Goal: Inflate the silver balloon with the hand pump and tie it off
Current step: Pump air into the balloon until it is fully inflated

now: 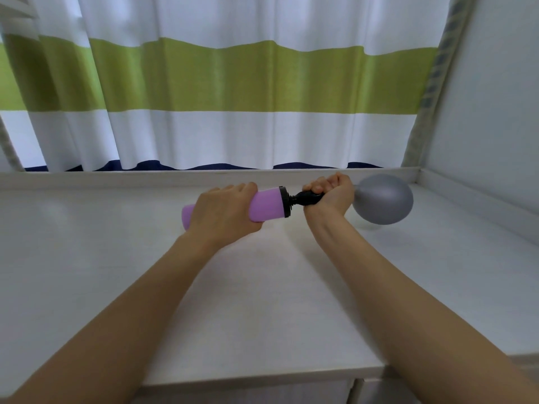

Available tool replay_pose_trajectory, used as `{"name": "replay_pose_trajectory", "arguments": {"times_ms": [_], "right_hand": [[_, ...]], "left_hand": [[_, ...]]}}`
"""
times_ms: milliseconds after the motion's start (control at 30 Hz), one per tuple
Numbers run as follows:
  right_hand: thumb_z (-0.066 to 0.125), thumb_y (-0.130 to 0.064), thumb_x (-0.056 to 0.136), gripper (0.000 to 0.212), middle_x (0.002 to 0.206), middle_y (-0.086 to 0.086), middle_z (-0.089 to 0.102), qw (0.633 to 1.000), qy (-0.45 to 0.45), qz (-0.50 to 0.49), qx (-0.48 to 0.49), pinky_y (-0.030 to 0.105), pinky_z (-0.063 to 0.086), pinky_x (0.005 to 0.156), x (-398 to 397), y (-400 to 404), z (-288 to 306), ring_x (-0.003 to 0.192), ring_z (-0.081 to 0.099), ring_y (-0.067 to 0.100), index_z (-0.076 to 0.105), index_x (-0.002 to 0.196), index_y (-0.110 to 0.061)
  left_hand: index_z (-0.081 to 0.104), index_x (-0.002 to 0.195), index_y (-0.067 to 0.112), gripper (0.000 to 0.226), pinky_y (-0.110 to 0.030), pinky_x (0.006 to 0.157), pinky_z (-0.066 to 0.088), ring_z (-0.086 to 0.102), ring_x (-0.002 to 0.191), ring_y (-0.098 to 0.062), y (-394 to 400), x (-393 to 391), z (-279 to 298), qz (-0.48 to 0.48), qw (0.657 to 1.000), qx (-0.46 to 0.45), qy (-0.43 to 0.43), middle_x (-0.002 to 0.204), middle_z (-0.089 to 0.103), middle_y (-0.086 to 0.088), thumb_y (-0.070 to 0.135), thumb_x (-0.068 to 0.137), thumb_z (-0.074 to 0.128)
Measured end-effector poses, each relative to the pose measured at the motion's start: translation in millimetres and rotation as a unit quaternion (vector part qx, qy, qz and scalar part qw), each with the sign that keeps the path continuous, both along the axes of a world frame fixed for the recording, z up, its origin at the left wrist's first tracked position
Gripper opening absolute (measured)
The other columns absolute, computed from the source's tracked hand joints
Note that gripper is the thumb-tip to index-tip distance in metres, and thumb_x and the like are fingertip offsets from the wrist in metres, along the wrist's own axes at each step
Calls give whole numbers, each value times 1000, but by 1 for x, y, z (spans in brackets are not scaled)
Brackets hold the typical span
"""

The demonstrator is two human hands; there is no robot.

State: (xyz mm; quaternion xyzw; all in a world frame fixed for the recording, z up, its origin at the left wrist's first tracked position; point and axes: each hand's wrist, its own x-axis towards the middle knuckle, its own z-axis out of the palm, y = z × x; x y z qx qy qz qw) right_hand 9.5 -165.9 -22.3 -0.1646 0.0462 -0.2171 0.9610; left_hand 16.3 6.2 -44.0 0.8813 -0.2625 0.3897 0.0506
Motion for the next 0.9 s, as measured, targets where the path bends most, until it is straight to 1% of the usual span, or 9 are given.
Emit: {"name": "replay_pose_trajectory", "arguments": {"times_ms": [133,200,300,500,567,667,733,833,900], "right_hand": [[38,-12,87,37,36,-6,24,1000,-2,2,-14,20,29,45,0,-6,1,30,24,12,24,54,-18],[37,-10,85,35,37,-6,23,1000,-2,-5,-11,19,30,44,0,-12,2,31,24,12,24,54,-19],[37,-11,85,34,37,-6,23,1000,0,-22,6,17,31,41,0,-25,1,30,25,13,24,54,-19],[36,-12,87,34,36,-7,24,998,3,-50,30,15,31,40,2,-43,-1,29,26,12,25,55,-20],[36,-12,87,35,36,-7,24,998,1,-50,32,15,32,39,3,-42,-1,29,26,12,25,55,-20],[36,-12,87,35,36,-7,24,998,-5,-42,34,16,33,39,1,-34,0,29,26,12,26,55,-20],[36,-12,86,35,36,-7,25,999,-12,-35,34,17,32,40,1,-27,1,29,26,12,25,54,-20],[36,-12,86,35,36,-7,25,999,-14,-21,22,17,32,40,1,-13,2,29,26,11,25,54,-20],[37,-12,86,35,36,-7,25,1000,-11,-11,13,17,31,39,1,-4,0,29,25,11,25,54,-20]], "left_hand": [[54,87,20,37,-26,55,29,39,57,-18,10,5,0,-6,1000,-6,-3,73,62,3,41,61,71],[55,88,21,37,-27,56,30,40,58,-18,21,8,0,3,1000,-2,4,74,63,4,41,61,71],[55,90,24,36,-27,58,31,42,62,-18,43,13,0,24,999,-7,28,77,63,6,41,63,70],[54,91,26,35,-28,59,31,45,65,-17,73,21,-1,54,995,-29,76,78,60,9,40,64,70],[54,92,26,36,-28,59,32,45,65,-18,69,20,1,50,995,-22,78,78,60,8,40,64,71],[55,93,22,39,-28,60,34,49,64,-21,53,17,7,29,998,9,46,80,63,3,38,63,73],[55,93,20,40,-28,60,36,51,64,-22,41,12,9,17,999,14,28,80,64,0,36,63,74],[55,92,17,37,-29,60,36,53,64,-24,21,3,7,2,1000,9,16,79,63,-1,35,63,72],[54,90,17,36,-28,59,33,52,64,-24,9,0,4,0,1000,8,11,78,63,-1,35,64,71]]}}
